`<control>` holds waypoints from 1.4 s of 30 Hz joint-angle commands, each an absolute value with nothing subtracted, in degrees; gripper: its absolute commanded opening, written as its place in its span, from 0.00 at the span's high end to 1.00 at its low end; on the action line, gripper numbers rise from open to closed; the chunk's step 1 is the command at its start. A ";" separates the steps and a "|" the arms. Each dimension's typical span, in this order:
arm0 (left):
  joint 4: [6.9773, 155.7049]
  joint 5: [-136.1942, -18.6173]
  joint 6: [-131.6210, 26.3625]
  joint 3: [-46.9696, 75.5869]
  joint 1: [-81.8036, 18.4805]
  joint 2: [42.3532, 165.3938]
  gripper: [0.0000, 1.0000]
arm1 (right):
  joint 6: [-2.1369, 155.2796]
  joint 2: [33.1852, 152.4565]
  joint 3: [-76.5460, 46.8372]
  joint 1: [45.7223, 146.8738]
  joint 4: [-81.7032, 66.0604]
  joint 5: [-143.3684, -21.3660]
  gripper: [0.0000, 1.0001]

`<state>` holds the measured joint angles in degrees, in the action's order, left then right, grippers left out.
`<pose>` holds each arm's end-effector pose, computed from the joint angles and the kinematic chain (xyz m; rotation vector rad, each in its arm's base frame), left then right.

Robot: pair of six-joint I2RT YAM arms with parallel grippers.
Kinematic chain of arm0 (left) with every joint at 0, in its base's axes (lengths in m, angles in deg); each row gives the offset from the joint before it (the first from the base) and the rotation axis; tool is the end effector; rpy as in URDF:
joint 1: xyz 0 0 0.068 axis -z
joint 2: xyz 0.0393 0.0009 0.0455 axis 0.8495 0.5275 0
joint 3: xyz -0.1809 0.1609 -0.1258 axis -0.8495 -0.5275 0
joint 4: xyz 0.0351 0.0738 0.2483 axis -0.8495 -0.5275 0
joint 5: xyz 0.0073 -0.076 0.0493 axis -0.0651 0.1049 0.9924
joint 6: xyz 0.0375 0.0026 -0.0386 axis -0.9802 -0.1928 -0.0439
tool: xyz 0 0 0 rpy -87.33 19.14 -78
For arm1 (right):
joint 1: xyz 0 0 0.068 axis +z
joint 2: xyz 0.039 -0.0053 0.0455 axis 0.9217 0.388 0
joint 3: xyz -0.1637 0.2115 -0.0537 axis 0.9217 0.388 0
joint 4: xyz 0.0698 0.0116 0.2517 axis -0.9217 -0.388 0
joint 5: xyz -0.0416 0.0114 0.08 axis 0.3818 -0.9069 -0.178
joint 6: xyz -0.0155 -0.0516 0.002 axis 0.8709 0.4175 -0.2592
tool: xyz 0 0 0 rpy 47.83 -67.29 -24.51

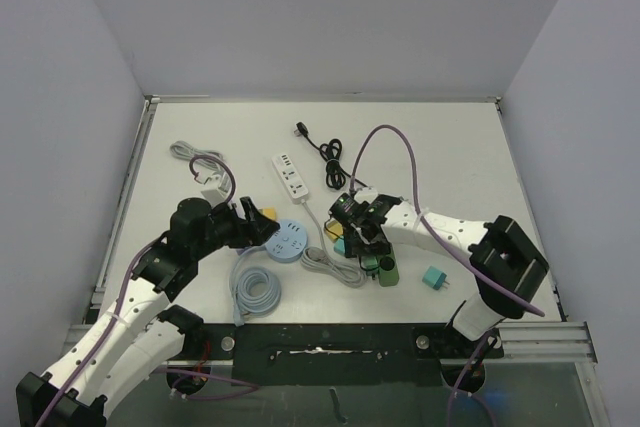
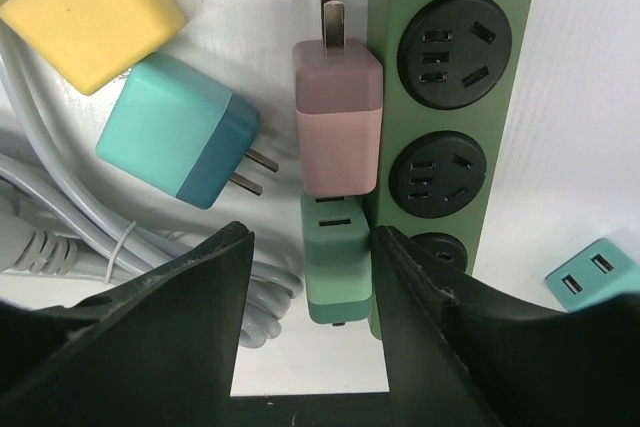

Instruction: Insert the plug

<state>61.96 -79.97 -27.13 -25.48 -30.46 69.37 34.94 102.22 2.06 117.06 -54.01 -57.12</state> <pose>0.1471 -0.0849 0.2620 -0.0479 2.1328 -0.8862 0.1909 0.2099 0.1938 0.0082 2.7792 -0.0704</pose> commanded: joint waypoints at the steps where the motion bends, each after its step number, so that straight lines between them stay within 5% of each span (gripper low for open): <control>1: 65.57 -80.75 -26.64 -24.98 -30.41 69.26 0.28 | 33.58 103.04 3.12 117.27 -52.13 -57.34 0.51; 17: 68.49 -82.13 -24.99 -26.25 -30.30 71.03 0.28 | 32.89 99.45 5.83 116.48 -47.32 -53.41 0.83; 28: 78.03 -86.44 -17.70 -28.01 -29.90 70.25 0.28 | 37.18 80.59 8.54 116.08 -24.00 -52.83 0.84; 42: 106.35 -90.61 2.64 -30.88 -29.86 72.50 0.28 | 31.89 74.27 9.28 113.89 6.32 -73.84 0.83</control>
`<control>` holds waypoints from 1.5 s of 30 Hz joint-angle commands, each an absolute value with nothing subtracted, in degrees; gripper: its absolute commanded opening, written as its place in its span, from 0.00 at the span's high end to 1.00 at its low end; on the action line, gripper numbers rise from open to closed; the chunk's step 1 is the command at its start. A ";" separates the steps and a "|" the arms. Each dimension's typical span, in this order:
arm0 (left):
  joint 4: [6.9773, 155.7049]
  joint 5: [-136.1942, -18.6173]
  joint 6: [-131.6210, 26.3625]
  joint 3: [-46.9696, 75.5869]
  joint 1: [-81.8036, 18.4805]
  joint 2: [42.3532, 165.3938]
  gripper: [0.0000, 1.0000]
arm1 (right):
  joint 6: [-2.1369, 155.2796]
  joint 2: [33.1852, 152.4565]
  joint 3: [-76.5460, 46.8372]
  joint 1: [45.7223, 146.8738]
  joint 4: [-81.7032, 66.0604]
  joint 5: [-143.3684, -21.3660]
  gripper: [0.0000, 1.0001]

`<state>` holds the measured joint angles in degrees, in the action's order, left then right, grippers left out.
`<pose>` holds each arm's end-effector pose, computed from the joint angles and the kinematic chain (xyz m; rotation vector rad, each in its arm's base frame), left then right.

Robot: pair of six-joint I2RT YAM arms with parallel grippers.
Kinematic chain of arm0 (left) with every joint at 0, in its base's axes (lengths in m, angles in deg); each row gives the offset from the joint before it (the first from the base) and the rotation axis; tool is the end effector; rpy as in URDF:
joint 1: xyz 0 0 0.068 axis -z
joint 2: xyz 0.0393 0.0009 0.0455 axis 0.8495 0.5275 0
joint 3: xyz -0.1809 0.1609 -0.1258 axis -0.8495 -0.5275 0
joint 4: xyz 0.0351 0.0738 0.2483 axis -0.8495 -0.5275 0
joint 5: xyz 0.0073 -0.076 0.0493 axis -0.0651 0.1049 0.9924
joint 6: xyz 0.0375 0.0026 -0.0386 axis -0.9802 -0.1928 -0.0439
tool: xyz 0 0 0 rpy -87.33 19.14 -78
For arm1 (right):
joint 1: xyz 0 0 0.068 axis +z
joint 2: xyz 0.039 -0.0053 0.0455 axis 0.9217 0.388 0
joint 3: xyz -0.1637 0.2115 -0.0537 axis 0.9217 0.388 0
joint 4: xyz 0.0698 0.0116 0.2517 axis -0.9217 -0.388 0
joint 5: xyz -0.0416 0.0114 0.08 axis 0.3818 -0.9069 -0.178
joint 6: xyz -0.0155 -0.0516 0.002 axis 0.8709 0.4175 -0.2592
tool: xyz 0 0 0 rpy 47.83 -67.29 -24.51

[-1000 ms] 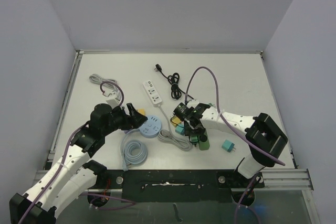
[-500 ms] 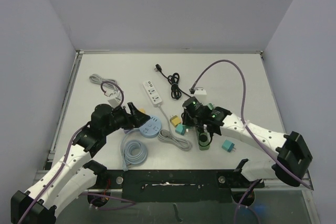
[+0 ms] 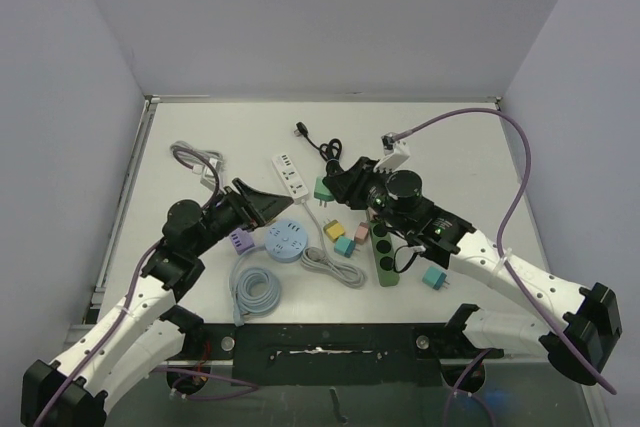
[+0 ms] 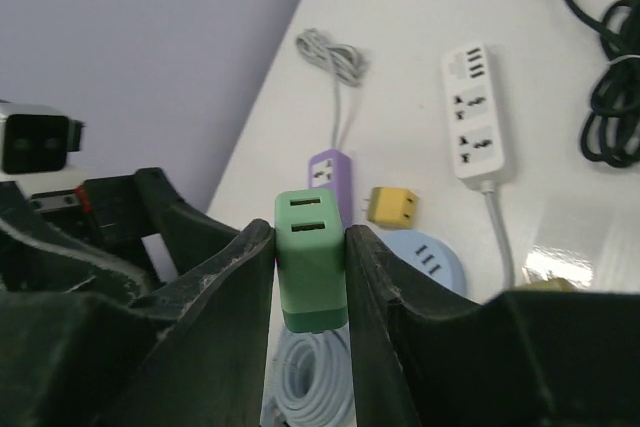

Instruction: Insert the plug

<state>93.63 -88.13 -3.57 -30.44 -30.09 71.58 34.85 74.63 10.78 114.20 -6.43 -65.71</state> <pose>0.1594 -0.0982 0.2830 -0.2192 1.7856 -1.4259 0.1804 0.1854 0.3294 0.1463 1.9010 1.0385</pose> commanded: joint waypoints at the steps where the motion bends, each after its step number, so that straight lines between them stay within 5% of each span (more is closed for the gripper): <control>1: 106.98 -91.19 2.67 -30.99 -29.90 72.70 0.28 | 30.93 74.58 9.18 113.92 7.43 -75.05 0.82; 15: 119.92 -95.26 7.04 -34.20 -29.86 74.78 0.30 | 23.33 78.81 9.99 113.84 18.55 -85.78 0.82; 27: 127.83 -99.02 6.63 -34.58 -29.95 75.91 0.76 | 23.93 78.63 11.98 113.64 19.28 -89.89 0.72; 35: 119.19 -106.71 -1.05 -30.47 -30.74 74.17 0.86 | 35.63 76.33 6.18 112.06 3.39 -96.29 0.35; 45: 99.16 -120.04 -16.58 -21.71 -30.83 73.58 0.87 | 54.45 77.77 -3.25 110.06 -18.29 -114.13 0.39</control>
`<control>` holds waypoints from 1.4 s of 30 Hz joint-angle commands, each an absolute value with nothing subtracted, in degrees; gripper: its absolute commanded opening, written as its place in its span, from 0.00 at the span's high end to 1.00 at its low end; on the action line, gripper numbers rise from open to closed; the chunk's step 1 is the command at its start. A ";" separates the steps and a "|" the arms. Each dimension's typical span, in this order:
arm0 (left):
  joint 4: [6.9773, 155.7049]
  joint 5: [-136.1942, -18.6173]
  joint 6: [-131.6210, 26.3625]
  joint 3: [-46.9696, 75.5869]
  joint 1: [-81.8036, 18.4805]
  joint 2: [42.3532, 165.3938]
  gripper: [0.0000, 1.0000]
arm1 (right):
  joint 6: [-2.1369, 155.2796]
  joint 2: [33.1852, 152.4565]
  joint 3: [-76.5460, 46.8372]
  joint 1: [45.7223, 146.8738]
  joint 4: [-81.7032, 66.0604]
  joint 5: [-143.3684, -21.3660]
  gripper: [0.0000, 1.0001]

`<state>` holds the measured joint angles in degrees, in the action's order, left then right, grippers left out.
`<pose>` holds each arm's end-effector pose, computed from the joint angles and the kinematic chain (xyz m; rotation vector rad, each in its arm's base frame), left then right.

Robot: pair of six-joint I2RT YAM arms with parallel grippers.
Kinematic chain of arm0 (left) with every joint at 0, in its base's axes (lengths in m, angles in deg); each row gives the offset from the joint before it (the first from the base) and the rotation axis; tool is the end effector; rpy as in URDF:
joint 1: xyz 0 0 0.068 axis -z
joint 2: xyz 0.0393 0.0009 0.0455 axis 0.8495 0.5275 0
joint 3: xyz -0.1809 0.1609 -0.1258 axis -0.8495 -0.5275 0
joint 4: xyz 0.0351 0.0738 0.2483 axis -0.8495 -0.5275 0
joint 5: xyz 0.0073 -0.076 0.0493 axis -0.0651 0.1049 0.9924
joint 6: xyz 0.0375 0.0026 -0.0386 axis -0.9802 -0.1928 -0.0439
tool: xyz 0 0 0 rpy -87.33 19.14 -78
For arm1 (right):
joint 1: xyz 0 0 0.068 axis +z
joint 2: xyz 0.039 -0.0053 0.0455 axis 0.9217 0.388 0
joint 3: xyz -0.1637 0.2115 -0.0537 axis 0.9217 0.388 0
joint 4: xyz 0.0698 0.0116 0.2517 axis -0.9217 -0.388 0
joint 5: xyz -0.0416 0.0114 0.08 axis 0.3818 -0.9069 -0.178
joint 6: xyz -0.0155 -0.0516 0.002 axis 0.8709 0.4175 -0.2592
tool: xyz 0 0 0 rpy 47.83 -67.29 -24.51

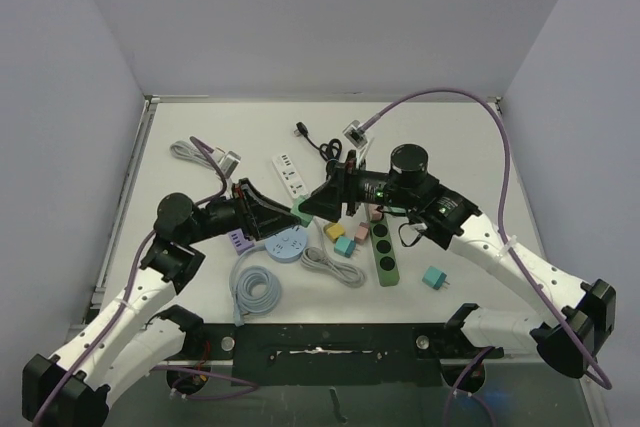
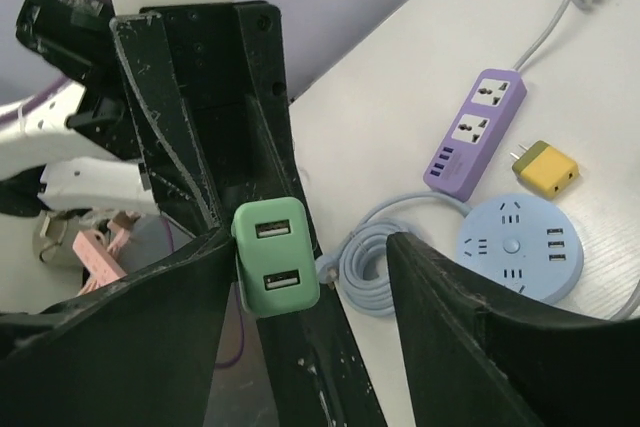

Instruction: Insert the plug

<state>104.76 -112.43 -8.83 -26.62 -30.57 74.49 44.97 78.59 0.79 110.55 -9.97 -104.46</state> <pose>0.1543 -0.1083 0.3176 0.3406 1.6433 -1.6607 0.1842 0.1983 0.3689 -0.5130 1.8980 1.4464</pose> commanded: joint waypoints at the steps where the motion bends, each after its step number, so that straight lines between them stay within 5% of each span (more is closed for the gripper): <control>1: 98.74 -121.24 -17.10 -21.23 -30.83 73.82 0.87 | 55.48 78.06 -3.67 110.06 -19.49 -115.69 0.43; 6: 93.81 -123.70 -21.21 -18.86 -30.83 74.46 0.87 | 56.33 78.94 -3.40 110.06 -20.27 -121.38 0.58; 18: 88.72 -125.22 -24.22 -17.93 -30.83 77.28 0.88 | 52.72 83.15 -2.73 110.15 -14.78 -125.00 0.71; 27: 88.64 -126.79 -24.40 -18.09 -30.83 78.29 0.88 | 53.37 85.57 -2.95 109.82 -13.90 -127.04 0.65; 30: 88.52 -126.61 -24.32 -18.18 -30.83 78.34 0.87 | 53.58 85.69 -2.96 109.45 -13.26 -127.89 0.80; 33: 86.41 -124.07 -24.69 -17.94 -30.83 78.47 0.67 | 54.56 85.81 -3.42 108.63 -15.95 -124.89 0.96; 37: 79.08 -115.05 -27.83 -17.72 -30.91 76.98 0.32 | 56.63 83.45 -2.21 106.72 -23.65 -110.37 1.00; 42: 70.06 -92.91 -30.67 -19.12 -31.05 72.08 0.29 | 55.19 78.14 1.83 106.56 -34.20 -83.64 1.00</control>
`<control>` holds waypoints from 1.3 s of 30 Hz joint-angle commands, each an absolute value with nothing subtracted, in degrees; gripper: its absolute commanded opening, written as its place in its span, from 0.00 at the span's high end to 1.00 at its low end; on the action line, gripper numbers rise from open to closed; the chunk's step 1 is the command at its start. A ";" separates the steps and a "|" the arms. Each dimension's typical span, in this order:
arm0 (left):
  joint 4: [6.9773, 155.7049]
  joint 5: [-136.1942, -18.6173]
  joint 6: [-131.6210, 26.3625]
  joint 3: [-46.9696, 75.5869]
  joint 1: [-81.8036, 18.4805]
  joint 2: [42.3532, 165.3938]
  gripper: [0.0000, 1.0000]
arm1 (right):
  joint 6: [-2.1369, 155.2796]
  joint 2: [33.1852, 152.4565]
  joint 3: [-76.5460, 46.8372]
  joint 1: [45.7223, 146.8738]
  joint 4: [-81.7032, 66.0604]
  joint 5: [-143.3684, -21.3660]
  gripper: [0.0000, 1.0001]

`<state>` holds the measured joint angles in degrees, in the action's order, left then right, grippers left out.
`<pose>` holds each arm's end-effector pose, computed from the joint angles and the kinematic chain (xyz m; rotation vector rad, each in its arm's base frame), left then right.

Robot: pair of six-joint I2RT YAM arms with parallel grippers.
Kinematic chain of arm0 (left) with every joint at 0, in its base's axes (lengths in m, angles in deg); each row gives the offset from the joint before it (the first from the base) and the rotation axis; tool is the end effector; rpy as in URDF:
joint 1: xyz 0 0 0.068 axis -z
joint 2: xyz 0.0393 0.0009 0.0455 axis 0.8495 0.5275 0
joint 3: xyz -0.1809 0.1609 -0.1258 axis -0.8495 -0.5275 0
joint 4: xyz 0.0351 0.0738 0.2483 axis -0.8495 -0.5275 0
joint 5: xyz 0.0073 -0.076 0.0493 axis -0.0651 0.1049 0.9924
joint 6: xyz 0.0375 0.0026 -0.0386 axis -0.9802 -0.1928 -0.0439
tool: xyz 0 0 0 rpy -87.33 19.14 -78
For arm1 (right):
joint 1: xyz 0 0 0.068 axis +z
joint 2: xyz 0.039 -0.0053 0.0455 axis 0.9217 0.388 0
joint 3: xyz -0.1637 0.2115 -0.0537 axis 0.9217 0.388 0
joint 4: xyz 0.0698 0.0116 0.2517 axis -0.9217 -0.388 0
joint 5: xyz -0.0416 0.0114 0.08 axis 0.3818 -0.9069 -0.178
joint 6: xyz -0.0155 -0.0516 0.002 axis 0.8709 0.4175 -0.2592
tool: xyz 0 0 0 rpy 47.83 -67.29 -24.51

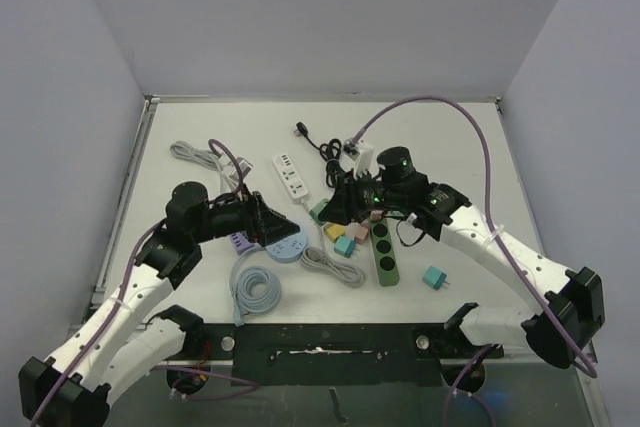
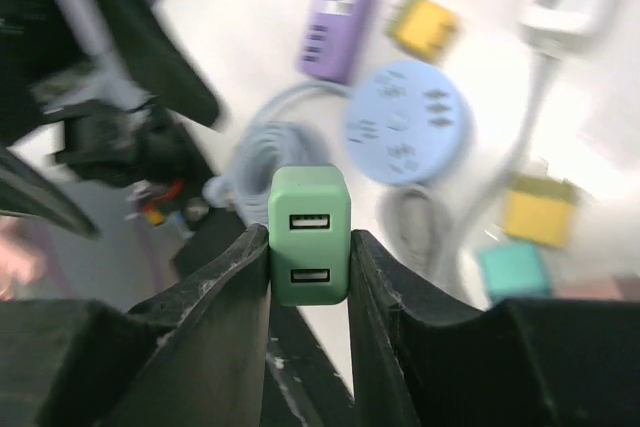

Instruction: Insert the plug

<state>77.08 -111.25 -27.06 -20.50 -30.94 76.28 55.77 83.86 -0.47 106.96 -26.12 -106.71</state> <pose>0.1602 -0.1093 0.3018 0.4175 1.9351 -1.4236 0.2041 0.1945 0.3257 -0.6083 2.1897 1.2563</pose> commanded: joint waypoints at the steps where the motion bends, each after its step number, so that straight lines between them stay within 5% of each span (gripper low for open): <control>1: 68.54 -88.88 -31.06 -19.32 -31.07 71.10 0.29 | 54.35 77.02 3.14 106.31 -35.43 -79.38 1.00; 13: 59.27 -73.79 -34.28 -22.97 -31.00 57.52 0.29 | 46.43 71.26 15.24 106.44 -36.58 -54.29 1.00; 39: 59.26 -73.68 -34.24 -23.92 -30.91 55.62 0.29 | 49.16 83.06 18.59 106.42 -28.83 -54.57 1.00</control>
<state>57.87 -73.88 -33.40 -24.45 -30.94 55.58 49.06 82.33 18.48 106.57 -31.30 -55.70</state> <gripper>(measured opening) 0.711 0.309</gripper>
